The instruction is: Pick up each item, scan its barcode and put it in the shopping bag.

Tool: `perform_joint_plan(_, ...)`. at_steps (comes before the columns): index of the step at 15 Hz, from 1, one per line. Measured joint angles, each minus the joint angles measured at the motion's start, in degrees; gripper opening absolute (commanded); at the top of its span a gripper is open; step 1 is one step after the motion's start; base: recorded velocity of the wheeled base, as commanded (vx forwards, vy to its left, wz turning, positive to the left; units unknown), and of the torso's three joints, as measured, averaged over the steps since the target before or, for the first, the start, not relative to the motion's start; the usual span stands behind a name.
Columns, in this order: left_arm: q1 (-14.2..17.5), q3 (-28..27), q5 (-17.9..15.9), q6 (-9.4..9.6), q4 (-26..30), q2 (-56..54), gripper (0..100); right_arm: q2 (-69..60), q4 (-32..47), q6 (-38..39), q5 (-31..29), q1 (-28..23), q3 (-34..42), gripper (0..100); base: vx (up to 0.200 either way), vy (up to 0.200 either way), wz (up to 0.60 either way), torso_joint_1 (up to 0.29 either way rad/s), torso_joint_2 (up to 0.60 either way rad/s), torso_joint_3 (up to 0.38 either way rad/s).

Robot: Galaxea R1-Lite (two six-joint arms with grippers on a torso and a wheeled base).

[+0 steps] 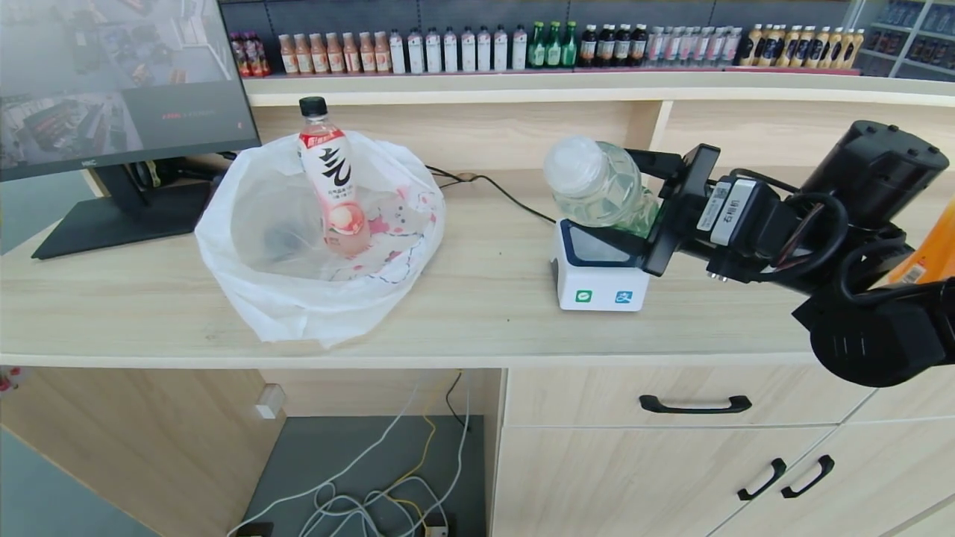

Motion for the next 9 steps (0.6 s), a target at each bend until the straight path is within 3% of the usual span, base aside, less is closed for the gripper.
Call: perform_joint_plan(9,0.0,0.0,0.0,0.02,0.0,0.0,100,1.1,-0.2,-1.4,-0.1,1.2,1.9,0,0.000,0.000,0.00,0.000,0.00,0.000)
